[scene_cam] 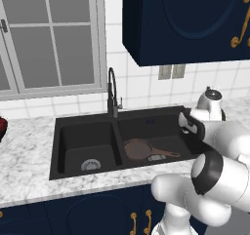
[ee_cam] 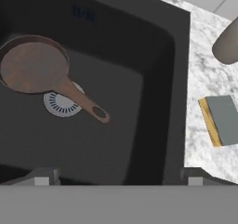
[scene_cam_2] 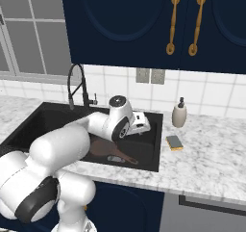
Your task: Pick the pan and sponge and place them into the sink. Then turn on the water.
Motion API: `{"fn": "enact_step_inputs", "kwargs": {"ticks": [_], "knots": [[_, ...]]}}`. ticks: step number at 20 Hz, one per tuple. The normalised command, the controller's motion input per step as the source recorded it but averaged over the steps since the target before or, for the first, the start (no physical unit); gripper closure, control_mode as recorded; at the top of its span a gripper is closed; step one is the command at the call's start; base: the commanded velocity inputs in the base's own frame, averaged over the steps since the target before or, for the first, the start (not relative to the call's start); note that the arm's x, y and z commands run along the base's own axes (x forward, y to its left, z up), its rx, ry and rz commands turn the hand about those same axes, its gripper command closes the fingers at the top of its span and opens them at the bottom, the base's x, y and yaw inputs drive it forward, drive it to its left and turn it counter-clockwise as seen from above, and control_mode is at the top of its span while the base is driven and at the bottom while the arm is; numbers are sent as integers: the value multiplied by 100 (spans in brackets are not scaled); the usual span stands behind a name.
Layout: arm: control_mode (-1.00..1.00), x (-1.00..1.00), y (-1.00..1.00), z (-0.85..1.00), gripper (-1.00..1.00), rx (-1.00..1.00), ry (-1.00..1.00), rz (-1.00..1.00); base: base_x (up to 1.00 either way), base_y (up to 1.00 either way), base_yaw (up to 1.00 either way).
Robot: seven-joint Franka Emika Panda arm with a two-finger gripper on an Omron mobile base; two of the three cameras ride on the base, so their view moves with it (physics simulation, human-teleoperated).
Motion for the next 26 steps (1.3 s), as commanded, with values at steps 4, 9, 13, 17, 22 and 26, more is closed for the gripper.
{"fn": "enact_step_inputs", "kwargs": {"ticks": [4,9,13,17,22,26], "knots": [[-100,-5,-48,44,-100,0,1,0,0,0,0],[-100,0,-55,29,-100,1,3,0,0,0,0],[-100,0,-64,5,-100,6,1,-2,0,0,0],[-100,1,-60,0,-100,6,6,0,0,0,0],[-100,15,-43,0,-100,5,12,0,0,0,0],[-100,33,-23,-6,-100,0,17,0,0,0,0]]}}
